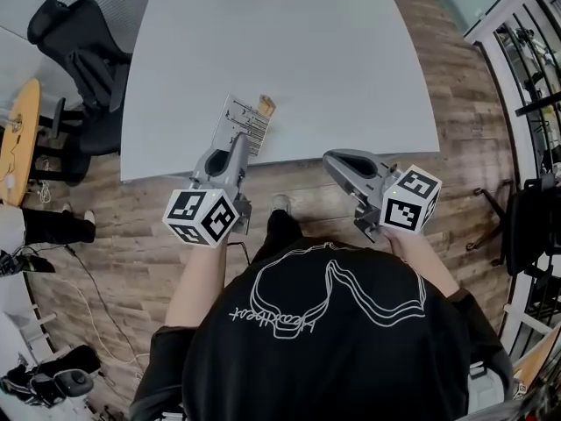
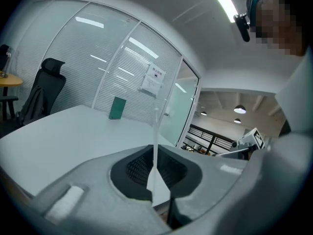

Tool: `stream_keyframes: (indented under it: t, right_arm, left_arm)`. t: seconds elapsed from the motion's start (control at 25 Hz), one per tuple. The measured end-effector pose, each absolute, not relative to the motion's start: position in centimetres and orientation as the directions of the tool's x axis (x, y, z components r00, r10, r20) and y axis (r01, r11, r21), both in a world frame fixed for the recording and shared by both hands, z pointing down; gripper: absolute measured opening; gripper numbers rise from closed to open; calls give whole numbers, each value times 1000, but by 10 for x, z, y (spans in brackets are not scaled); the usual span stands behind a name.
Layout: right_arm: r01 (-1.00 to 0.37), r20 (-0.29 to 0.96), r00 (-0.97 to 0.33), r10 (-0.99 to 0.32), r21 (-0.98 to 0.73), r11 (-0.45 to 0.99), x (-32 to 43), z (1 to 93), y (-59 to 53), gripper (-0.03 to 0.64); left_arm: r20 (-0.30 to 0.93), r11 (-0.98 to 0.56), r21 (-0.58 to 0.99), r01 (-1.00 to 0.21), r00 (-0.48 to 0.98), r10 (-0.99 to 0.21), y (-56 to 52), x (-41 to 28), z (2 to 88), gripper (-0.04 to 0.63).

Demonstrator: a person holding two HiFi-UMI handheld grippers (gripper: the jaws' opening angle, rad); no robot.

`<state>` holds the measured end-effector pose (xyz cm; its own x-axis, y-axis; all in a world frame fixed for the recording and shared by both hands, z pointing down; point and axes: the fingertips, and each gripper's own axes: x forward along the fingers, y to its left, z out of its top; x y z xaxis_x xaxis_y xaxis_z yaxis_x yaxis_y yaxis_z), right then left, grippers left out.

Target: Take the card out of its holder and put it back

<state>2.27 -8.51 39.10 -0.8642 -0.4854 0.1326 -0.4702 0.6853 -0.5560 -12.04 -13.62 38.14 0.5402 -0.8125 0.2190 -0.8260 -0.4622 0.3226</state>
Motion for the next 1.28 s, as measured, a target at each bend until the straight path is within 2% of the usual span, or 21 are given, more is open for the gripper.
stream_keyframes:
  t: [0.32, 0.76, 1.28]
  right_arm:
    - [-439, 131, -888, -440, -526, 728, 19, 381, -64, 9]
    - [-441, 176, -893, -413, -514, 735, 11, 383, -50, 9]
    - [-431, 173, -899, -403, -514, 741, 3, 385, -39, 9]
  left_arm:
    - [155, -460, 434, -774, 568, -809, -84, -100, 367, 26]
    - [166, -428, 478, -767, 557, -814, -58, -106, 373, 26]
    - [173, -438, 466, -769, 564, -807, -48, -107, 377, 26]
